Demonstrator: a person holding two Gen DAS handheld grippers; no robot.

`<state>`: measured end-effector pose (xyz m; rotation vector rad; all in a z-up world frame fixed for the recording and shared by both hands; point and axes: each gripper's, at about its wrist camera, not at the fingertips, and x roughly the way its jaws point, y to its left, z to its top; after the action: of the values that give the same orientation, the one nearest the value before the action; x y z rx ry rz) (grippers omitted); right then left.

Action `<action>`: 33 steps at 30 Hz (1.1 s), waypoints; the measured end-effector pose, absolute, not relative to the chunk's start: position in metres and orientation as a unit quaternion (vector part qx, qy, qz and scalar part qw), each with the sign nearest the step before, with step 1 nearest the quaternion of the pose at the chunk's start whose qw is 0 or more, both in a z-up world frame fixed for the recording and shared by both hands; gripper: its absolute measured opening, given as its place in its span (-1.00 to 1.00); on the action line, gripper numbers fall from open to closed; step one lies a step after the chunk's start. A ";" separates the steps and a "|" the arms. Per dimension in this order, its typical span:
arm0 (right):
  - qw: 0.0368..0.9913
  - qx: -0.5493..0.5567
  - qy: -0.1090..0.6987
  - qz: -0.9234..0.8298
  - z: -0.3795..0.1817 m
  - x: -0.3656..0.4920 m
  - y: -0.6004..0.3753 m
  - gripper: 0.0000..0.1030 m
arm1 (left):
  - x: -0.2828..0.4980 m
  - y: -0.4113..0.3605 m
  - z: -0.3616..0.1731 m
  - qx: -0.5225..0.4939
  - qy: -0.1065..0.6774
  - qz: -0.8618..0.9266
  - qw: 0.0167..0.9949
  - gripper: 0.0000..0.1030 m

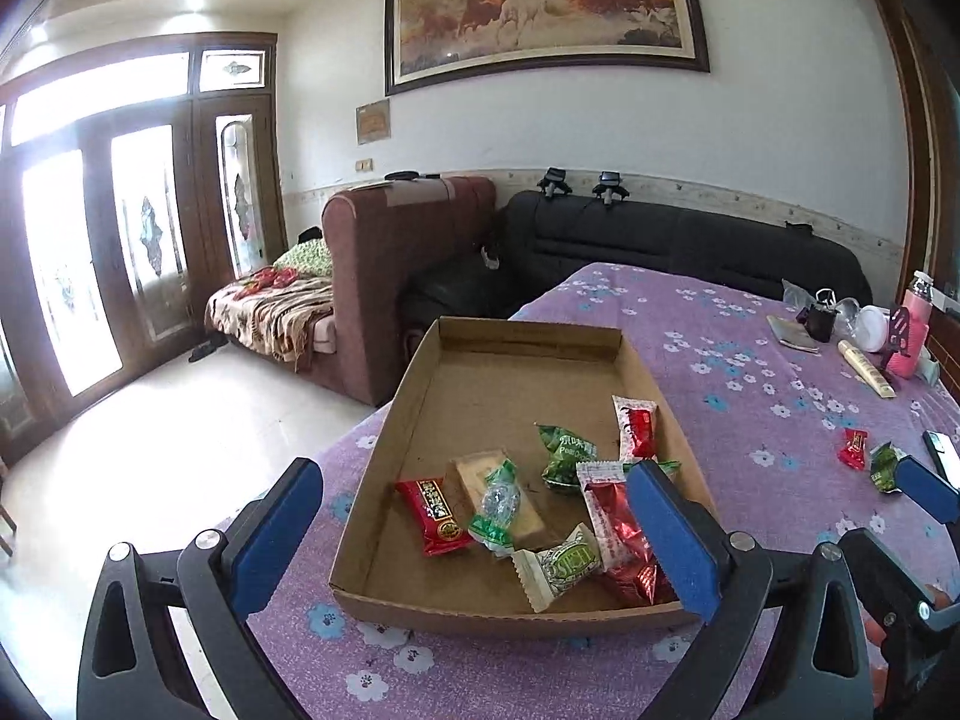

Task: Organize snacks

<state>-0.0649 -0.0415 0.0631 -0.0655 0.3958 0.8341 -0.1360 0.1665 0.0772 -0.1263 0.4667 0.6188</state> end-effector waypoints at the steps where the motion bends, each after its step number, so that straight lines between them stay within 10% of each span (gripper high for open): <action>1: 0.895 -0.033 0.188 0.402 0.063 -0.066 -0.041 1.00 | -0.136 0.166 0.077 -0.064 0.228 0.303 0.923 0.99; 33: 0.892 -0.041 0.186 0.409 0.062 -0.068 -0.036 1.00 | -0.132 0.168 0.059 -0.056 0.255 0.329 0.908 0.99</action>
<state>-0.0682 -0.0362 0.0623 -0.0844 0.3868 0.8493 -0.1315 0.1684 0.0592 -0.1162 0.5265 0.6781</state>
